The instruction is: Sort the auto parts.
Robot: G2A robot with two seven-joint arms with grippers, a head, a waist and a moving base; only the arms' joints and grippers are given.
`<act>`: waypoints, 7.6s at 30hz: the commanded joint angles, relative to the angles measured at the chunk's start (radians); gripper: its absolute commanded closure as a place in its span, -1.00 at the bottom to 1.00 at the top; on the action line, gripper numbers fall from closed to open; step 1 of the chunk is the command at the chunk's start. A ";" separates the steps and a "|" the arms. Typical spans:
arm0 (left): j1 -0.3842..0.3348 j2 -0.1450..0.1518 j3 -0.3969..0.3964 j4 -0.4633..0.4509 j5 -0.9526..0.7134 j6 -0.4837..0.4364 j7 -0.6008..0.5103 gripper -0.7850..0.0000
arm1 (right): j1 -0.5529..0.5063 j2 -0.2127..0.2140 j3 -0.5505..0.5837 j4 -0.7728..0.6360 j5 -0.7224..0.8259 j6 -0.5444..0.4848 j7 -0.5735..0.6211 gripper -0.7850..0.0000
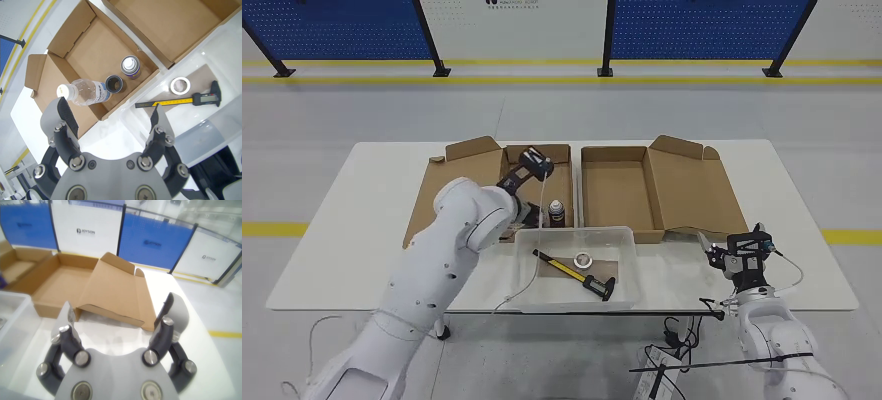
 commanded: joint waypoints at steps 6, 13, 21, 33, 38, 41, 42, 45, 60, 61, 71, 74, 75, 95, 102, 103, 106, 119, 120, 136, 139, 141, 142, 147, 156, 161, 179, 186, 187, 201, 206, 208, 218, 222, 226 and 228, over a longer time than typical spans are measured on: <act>0.154 0.024 -0.204 -0.211 -0.152 0.062 0.063 -1.00 | 0.000 0.000 0.000 0.000 0.000 0.000 0.000 -1.00; 0.261 0.040 -0.324 -0.368 -0.250 0.090 0.039 -1.00 | 0.000 0.000 0.000 0.000 0.000 0.000 0.000 -1.00; 0.310 0.052 -0.384 -0.430 -0.292 0.079 0.040 -1.00 | 0.000 0.000 0.000 0.000 0.000 0.000 0.000 -1.00; 0.296 0.054 -0.356 -0.396 -0.282 0.066 0.044 -1.00 | 0.031 -0.007 -0.005 0.013 0.083 -0.035 -0.004 -1.00; 0.296 0.054 -0.356 -0.396 -0.282 0.066 0.044 -1.00 | 0.071 -0.004 -0.015 0.043 0.195 -0.210 0.073 -1.00; 0.296 0.054 -0.356 -0.396 -0.282 0.066 0.044 -1.00 | 0.088 0.007 -0.004 0.042 0.231 -0.382 0.154 -1.00; 0.296 0.054 -0.356 -0.396 -0.282 0.066 0.044 -1.00 | 0.092 0.010 0.005 0.043 0.238 -0.428 0.170 -1.00; 0.296 0.054 -0.356 -0.396 -0.282 0.066 0.044 -1.00 | 0.095 0.019 0.019 0.039 0.257 -0.546 0.198 -1.00; 0.296 0.054 -0.356 -0.396 -0.282 0.066 0.044 -1.00 | 0.103 0.036 0.069 0.003 0.314 -0.712 0.228 -1.00; 0.296 0.054 -0.356 -0.396 -0.282 0.066 0.044 -1.00 | 0.103 0.036 0.069 0.003 0.314 -0.712 0.228 -1.00; 0.296 0.054 -0.356 -0.396 -0.282 0.066 0.044 -1.00 | 0.142 0.046 0.112 -0.091 0.325 -0.741 0.236 -1.00; 0.296 0.054 -0.356 -0.396 -0.282 0.066 0.044 -1.00 | 0.170 0.055 0.104 -0.147 0.302 -0.760 0.358 -1.00; 0.296 0.054 -0.356 -0.396 -0.282 0.066 0.044 -1.00 | 0.181 0.057 0.095 -0.166 0.306 -0.766 0.393 -1.00; 0.296 0.054 -0.356 -0.396 -0.282 0.066 0.044 -1.00 | 0.326 0.085 -0.153 -0.146 0.197 -0.882 0.743 -1.00; 0.296 0.054 -0.356 -0.396 -0.282 0.066 0.044 -1.00 | 0.326 0.085 -0.153 -0.146 0.197 -0.882 0.743 -1.00; 0.296 0.054 -0.356 -0.396 -0.282 0.066 0.044 -1.00 | 0.326 0.085 -0.153 -0.146 0.197 -0.882 0.743 -1.00; 0.296 0.054 -0.356 -0.396 -0.282 0.066 0.044 -1.00 | 0.326 0.085 -0.153 -0.146 0.197 -0.882 0.743 -1.00; 0.296 0.054 -0.356 -0.396 -0.282 0.066 0.044 -1.00 | 0.401 0.081 -0.298 -0.246 0.292 -0.726 1.002 -1.00; 0.296 0.054 -0.356 -0.396 -0.282 0.066 0.044 -1.00 | 0.416 0.079 -0.321 -0.252 0.327 -0.690 1.060 -1.00; 0.296 0.054 -0.356 -0.396 -0.282 0.066 0.044 -1.00 | 0.718 0.066 -0.640 -0.158 0.548 -0.373 1.447 -1.00; 0.296 0.054 -0.356 -0.396 -0.282 0.066 0.044 -1.00 | 0.718 0.066 -0.640 -0.158 0.548 -0.373 1.447 -1.00; 0.296 0.054 -0.356 -0.396 -0.282 0.066 0.044 -1.00 | 0.718 0.066 -0.640 -0.158 0.548 -0.373 1.447 -1.00; 0.296 0.054 -0.356 -0.396 -0.282 0.066 0.044 -1.00 | 0.718 0.066 -0.640 -0.158 0.548 -0.373 1.447 -1.00; 0.296 0.054 -0.356 -0.396 -0.282 0.066 0.044 -1.00 | 0.718 0.066 -0.640 -0.158 0.548 -0.373 1.447 -1.00; 0.316 0.054 -0.351 -0.407 -0.176 0.146 0.161 -1.00 | 0.713 0.066 -0.647 -0.144 0.541 -0.381 1.396 -1.00; 0.312 0.054 -0.368 -0.408 -0.097 0.240 0.209 -1.00 | 0.774 0.050 -0.718 -0.087 0.542 -0.271 1.508 -1.00; 0.326 0.059 -0.396 -0.425 0.073 0.285 0.230 -1.00 | 1.107 -0.048 -1.121 0.200 0.598 -0.004 1.536 -1.00; 0.326 0.059 -0.396 -0.425 0.073 0.285 0.230 -1.00 | 1.108 -0.054 -1.121 0.203 0.607 0.014 1.535 -1.00; 0.326 0.059 -0.396 -0.425 0.073 0.285 0.230 -1.00 | 1.108 -0.054 -1.121 0.203 0.607 0.014 1.535 -1.00; 0.326 0.059 -0.396 -0.425 0.073 0.285 0.230 -1.00 | 1.092 -0.053 -1.116 0.206 0.594 0.004 1.486 -1.00; 0.326 0.059 -0.396 -0.425 0.073 0.285 0.230 -1.00 | 1.082 -0.060 -1.123 0.191 0.534 0.044 1.468 -1.00; 0.326 0.059 -0.396 -0.425 0.073 0.285 0.230 -1.00 | 1.078 -0.065 -1.126 0.184 0.517 0.069 1.460 -1.00; 0.326 0.059 -0.396 -0.425 0.073 0.285 0.230 -1.00 | 1.091 -0.109 -1.159 0.267 0.489 0.128 1.466 -1.00; 0.326 0.059 -0.396 -0.425 0.073 0.285 0.230 -1.00 | 1.102 -0.127 -1.172 0.307 0.488 0.133 1.490 -1.00; 0.326 0.059 -0.396 -0.425 0.073 0.285 0.230 -1.00 | 1.107 -0.144 -1.179 0.341 0.495 0.128 1.491 -0.69; 0.326 0.059 -0.396 -0.425 0.073 0.285 0.230 -1.00 | 1.109 -0.151 -1.184 0.359 0.498 0.121 1.499 -0.56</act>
